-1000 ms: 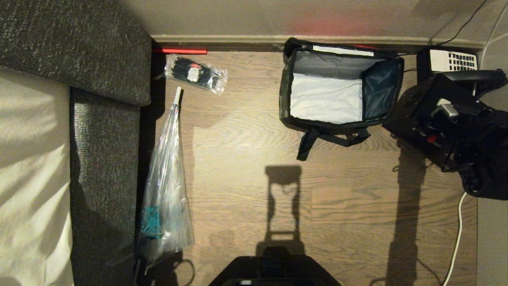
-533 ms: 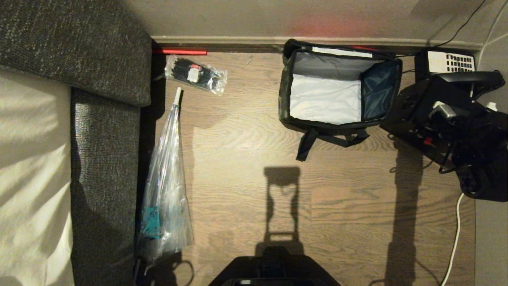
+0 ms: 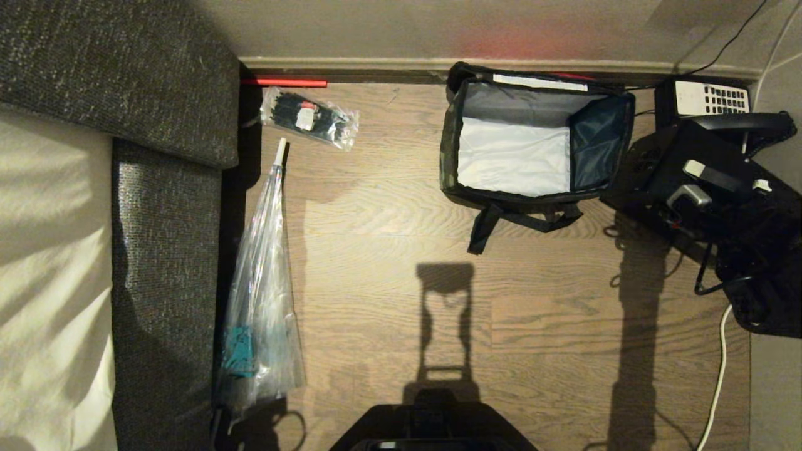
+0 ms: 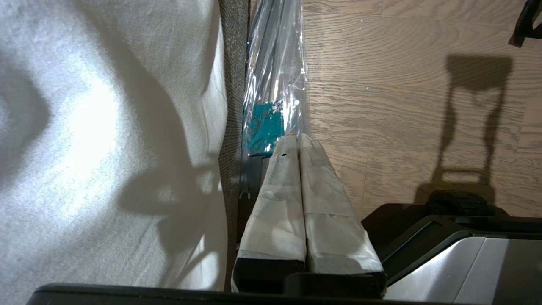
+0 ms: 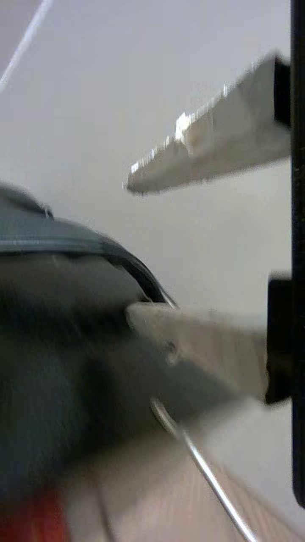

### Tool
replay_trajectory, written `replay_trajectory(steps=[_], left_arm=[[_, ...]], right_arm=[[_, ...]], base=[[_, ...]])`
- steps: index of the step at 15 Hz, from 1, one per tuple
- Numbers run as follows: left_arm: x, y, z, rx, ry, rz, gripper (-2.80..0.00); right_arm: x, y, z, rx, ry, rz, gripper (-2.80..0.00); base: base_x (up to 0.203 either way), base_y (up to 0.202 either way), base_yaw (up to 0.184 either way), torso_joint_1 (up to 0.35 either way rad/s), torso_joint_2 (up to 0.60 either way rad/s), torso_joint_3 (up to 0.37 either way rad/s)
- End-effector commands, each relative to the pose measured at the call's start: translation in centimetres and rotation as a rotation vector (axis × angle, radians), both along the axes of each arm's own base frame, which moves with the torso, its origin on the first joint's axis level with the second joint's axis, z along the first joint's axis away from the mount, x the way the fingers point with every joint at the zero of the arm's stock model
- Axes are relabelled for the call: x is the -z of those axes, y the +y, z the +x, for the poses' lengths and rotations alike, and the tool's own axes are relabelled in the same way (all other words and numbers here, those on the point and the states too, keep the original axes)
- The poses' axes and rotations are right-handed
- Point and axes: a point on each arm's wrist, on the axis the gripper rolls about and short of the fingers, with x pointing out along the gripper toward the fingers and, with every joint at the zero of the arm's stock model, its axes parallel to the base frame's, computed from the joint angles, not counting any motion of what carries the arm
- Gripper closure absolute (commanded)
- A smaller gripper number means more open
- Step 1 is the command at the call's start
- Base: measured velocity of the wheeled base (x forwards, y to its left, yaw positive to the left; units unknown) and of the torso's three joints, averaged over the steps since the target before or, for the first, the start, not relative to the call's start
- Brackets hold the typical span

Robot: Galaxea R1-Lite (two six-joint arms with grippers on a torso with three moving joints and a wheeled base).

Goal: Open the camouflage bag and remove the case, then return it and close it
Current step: Release the handle, then grip the handle again

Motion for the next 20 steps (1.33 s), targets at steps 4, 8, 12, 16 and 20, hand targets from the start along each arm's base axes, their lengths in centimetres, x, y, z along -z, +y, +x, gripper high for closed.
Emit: replay_trajectory(steps=[4,8,12,16,20], left_arm=[[0.0,0.0,0.0,0.0,0.0,0.0,0.0],[0.0,0.0,0.0,0.0,0.002,0.0,0.0],[0.0,0.0,0.0,0.0,0.002,0.0,0.0],[0.0,0.0,0.0,0.0,0.0,0.0,0.0],[0.0,0.0,0.0,0.0,0.0,0.0,0.0]], right_arm=[[-3.2,3.9,-3.8,-0.117,-0.054,0.074,0.0],[-6.2,6.0,-7.3,-0.19,-0.116,0.162,0.0],[-10.5,8.3,-13.7,-0.283,-0.284,0.418,0.0],[-10.7,9.4,-24.6,-0.288,-0.329,0.663,0.0],[-2.9,9.5,-33.7,-0.343,-0.315,0.996,0.0]], base=[[0.0,0.0,0.0,0.0,0.0,0.0],[0.0,0.0,0.0,0.0,0.0,0.0],[0.0,0.0,0.0,0.0,0.0,0.0],[0.0,0.0,0.0,0.0,0.0,0.0],[0.0,0.0,0.0,0.0,0.0,0.0]])
